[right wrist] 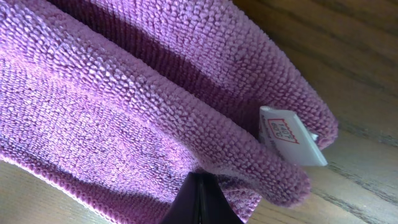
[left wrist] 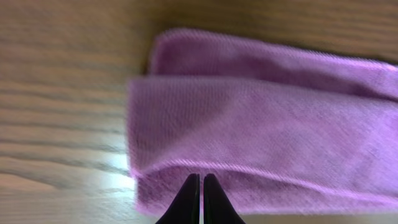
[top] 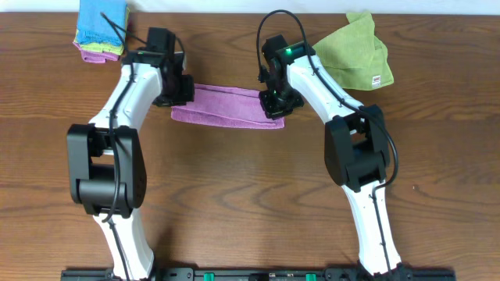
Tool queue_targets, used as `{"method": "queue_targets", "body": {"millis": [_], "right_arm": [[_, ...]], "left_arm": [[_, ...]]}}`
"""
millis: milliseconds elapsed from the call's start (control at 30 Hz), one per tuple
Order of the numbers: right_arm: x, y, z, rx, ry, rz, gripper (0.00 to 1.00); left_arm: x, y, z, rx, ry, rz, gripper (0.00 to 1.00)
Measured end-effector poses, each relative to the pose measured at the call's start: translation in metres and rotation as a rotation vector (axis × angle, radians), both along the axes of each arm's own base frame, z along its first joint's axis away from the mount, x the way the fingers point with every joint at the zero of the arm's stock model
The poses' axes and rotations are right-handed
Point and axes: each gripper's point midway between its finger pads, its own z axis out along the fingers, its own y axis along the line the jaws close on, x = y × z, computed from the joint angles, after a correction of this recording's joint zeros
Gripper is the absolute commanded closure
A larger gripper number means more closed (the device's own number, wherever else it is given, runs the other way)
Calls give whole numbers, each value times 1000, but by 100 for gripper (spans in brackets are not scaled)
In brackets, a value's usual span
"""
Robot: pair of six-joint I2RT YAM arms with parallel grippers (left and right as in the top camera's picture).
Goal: Fold the cloth
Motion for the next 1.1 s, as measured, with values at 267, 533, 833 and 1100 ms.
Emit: {"method": "queue_targets", "body": {"millis": [267,533,833,1100], "right_arm": [[0,0,0,4,0,-1,99],[1,1,0,9,-1,-4,98],[3,3,1,36,-1,-10,99],[12,-7,30,153,1,-78,11]], "left_arm": [[14,6,3,132,-74,5,94],[5,12,-25,164,7,9,94],[0,8,-49,148,63,5,94],[-2,9,-50,140,81,50,94]]}}
